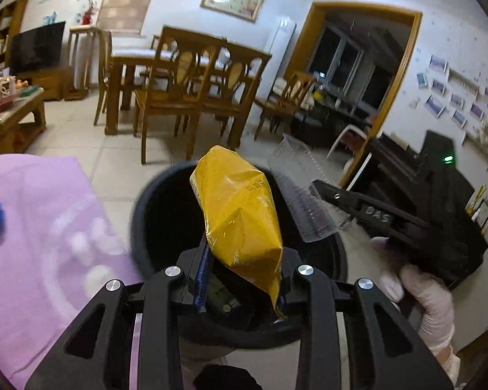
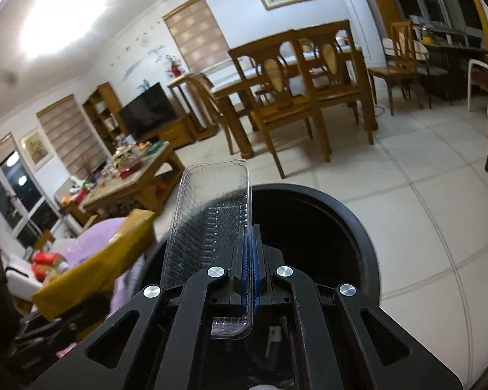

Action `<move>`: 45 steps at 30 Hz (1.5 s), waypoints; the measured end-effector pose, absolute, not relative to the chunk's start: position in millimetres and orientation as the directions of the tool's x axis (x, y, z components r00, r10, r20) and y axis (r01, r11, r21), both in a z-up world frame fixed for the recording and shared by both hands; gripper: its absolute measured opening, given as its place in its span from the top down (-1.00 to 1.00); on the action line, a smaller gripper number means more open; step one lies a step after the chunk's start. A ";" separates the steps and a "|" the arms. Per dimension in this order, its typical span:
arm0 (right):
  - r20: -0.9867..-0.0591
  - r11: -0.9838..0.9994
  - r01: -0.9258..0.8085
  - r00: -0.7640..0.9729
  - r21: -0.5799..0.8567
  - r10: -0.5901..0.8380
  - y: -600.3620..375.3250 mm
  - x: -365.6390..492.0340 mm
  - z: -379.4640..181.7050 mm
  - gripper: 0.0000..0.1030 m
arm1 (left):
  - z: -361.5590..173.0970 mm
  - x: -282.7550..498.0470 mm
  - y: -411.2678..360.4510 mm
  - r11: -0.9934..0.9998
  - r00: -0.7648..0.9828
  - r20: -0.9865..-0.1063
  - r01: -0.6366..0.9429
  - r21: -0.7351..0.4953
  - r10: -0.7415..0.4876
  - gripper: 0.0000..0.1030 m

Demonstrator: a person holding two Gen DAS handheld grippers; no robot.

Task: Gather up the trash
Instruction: 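Carry both items over the bin and open both tools to drop them, then grasp the white wrapper bag with left tool while right tool grasps red milk box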

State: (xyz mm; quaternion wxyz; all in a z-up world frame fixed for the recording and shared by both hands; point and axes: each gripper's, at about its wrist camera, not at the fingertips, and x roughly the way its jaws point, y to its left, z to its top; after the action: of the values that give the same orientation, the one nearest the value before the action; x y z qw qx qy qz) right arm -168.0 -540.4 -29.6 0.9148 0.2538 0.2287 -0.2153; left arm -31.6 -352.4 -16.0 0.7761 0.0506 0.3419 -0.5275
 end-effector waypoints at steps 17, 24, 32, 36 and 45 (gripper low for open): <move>-0.579 0.759 0.521 0.780 0.390 -0.238 -558.5 -148.6 -72.7 0.93 | -46.6 -27.6 -383.1 0.459 0.191 -0.687 0.858 -0.231 -0.701 0.39; -0.581 0.760 0.521 0.779 0.389 -0.237 -557.9 -147.2 -72.1 0.93 | -48.3 -27.2 -383.2 0.461 0.188 -0.694 0.857 -0.229 -0.695 0.35; -0.558 0.757 0.509 0.796 0.408 -0.235 -554.0 -151.2 -71.3 -0.30 | -43.7 -33.1 -378.3 0.487 0.251 -0.664 0.851 -0.196 -0.704 -0.76; -0.523 0.759 0.492 0.819 0.427 -0.236 -549.9 -158.2 -66.8 -0.30 | -39.0 -38.1 -369.2 0.490 0.270 -0.660 0.854 -0.172 -0.701 -0.87; -0.466 0.782 0.425 0.863 0.457 -0.197 -528.7 -164.0 -49.1 -0.88 | -15.9 -41.9 -309.7 0.524 0.309 -0.631 0.832 -0.183 -0.712 -0.90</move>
State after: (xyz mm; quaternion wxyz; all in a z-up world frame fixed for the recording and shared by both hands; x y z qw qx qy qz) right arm -164.0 -528.7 -49.1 0.9223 0.2842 0.2005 -0.1683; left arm -41.9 -309.7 -15.9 0.8041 0.0885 0.3395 -0.4799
